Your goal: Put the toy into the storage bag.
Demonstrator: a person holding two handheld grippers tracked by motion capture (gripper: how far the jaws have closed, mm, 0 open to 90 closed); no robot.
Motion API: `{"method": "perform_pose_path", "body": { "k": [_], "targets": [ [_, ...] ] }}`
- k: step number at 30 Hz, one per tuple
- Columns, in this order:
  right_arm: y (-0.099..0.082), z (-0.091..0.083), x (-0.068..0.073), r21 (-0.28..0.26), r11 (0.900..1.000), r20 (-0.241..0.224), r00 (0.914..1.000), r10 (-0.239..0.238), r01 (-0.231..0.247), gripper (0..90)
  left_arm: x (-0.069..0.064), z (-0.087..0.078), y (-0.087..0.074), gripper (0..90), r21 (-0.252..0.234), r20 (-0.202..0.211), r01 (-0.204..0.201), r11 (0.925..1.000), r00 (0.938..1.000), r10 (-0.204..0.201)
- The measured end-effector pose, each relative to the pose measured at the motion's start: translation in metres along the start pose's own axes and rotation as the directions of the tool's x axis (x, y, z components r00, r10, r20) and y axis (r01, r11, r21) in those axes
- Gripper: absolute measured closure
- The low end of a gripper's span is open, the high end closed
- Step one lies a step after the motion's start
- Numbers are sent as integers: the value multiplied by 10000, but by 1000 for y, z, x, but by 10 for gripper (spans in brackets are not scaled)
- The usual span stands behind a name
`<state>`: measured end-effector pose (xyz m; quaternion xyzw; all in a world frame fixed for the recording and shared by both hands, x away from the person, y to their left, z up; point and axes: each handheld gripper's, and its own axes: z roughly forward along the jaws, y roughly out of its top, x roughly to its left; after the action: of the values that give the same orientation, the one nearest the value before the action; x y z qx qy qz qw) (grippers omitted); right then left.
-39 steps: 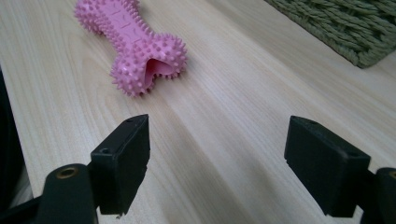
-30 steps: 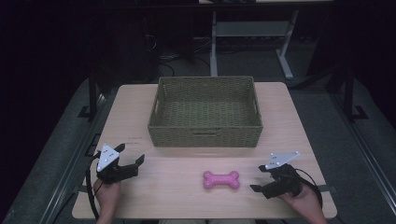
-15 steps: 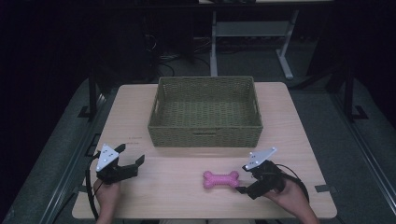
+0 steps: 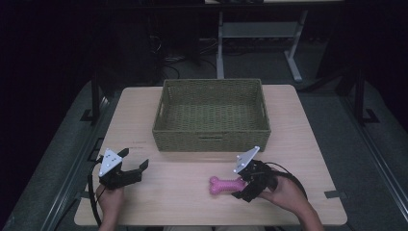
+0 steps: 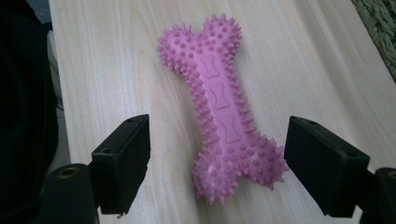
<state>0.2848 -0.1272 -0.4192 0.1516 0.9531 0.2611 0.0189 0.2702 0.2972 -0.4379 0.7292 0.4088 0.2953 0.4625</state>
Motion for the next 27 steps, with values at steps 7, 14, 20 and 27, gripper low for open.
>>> {"method": "perform_pose_path", "body": {
  "k": [7,14,20,27],
  "targets": [
    [10,0,0,298,9991,-24,9995,-299,300,232,0,0,0,139,-28,9,20,10000,10000,-20],
    [19,3,0,586,9965,-173,9982,-579,589,254,0,1,0,139,-21,11,61,10000,10000,-61],
    [30,5,0,819,9925,-308,9956,-888,910,276,0,1,0,139,-24,-19,54,10000,10000,-54],
    [35,13,-1,1249,9860,-426,9935,-1059,1105,308,0,1,0,139,-98,5,90,9999,10000,-90]
  ]
}}
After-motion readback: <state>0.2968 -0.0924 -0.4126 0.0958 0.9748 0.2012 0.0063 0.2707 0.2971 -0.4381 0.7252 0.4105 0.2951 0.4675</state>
